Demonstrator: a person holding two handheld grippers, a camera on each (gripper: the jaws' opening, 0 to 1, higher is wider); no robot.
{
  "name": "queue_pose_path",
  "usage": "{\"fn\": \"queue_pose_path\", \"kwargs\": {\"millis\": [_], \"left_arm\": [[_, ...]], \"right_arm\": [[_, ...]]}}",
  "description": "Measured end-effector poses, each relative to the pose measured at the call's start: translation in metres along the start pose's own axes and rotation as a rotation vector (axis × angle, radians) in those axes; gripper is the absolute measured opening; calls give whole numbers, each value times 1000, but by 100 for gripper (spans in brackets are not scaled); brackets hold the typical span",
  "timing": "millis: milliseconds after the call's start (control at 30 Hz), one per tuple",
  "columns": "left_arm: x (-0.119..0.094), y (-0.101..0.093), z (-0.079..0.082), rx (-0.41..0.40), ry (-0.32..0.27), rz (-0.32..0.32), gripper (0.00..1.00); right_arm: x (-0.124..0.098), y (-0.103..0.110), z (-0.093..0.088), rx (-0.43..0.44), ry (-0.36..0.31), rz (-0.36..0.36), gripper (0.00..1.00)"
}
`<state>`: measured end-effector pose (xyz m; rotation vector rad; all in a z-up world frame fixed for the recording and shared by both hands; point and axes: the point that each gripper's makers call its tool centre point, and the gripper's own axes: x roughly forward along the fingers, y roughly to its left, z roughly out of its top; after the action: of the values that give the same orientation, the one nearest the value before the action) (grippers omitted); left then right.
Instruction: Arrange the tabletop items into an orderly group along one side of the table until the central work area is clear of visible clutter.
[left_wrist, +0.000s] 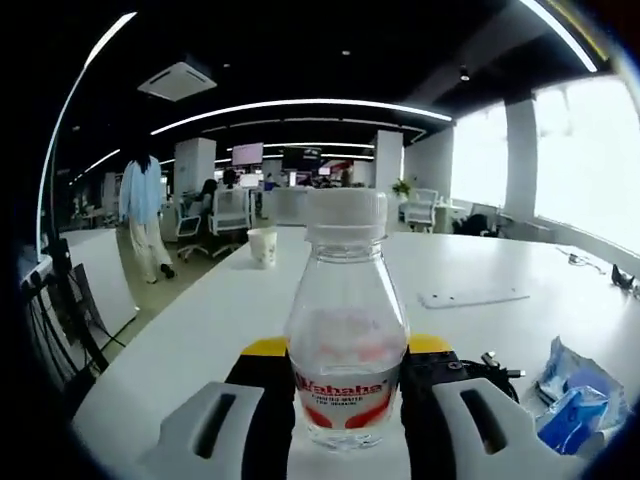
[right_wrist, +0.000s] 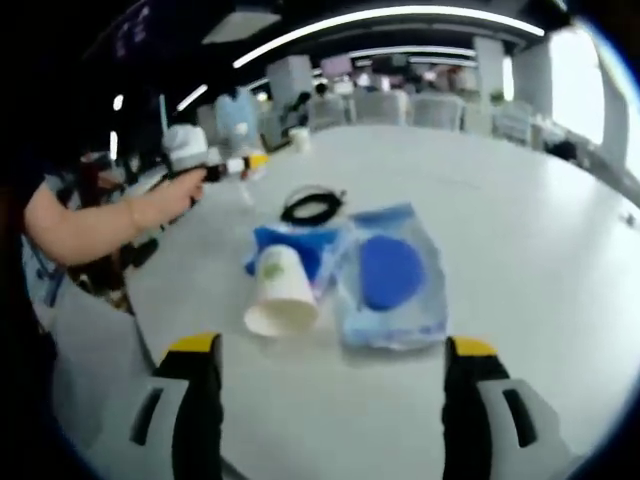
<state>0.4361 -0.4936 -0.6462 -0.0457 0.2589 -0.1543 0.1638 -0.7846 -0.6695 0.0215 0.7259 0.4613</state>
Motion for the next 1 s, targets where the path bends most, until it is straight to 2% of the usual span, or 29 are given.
{"fn": "queue_pose_path", "kwargs": {"millis": [200,267,367,433,567,700,800,833,1000], "left_arm": [[2,-3,-7,18,5,-11,38],[0,-6,-4,43,-21,-24,38],[-2,-7,-6,42,-17,-16,39],[-3,-8,-6,70,-19,-14,39],[-5,-8,-6,57,-39,-2,39],[-4,-9,-6,94,-51,4,40],[-6,-7,-7,73,-58,4,40],[-8,-7,-9,103,-43,16,41],[-14,-8,-19,84,-27,34,56]], "right_arm": [[3,-1,0,5,3,2,89],[4,-1,-1,5,6,3,89],[5,-1,-2,9,8,5,89],[6,-1,-2,10,10,7,88],[8,0,-3,18,9,14,88],[8,1,-3,19,9,15,88],[8,0,-4,23,16,14,88],[9,-1,-5,23,19,12,88],[9,-3,-2,31,11,7,88]]}}
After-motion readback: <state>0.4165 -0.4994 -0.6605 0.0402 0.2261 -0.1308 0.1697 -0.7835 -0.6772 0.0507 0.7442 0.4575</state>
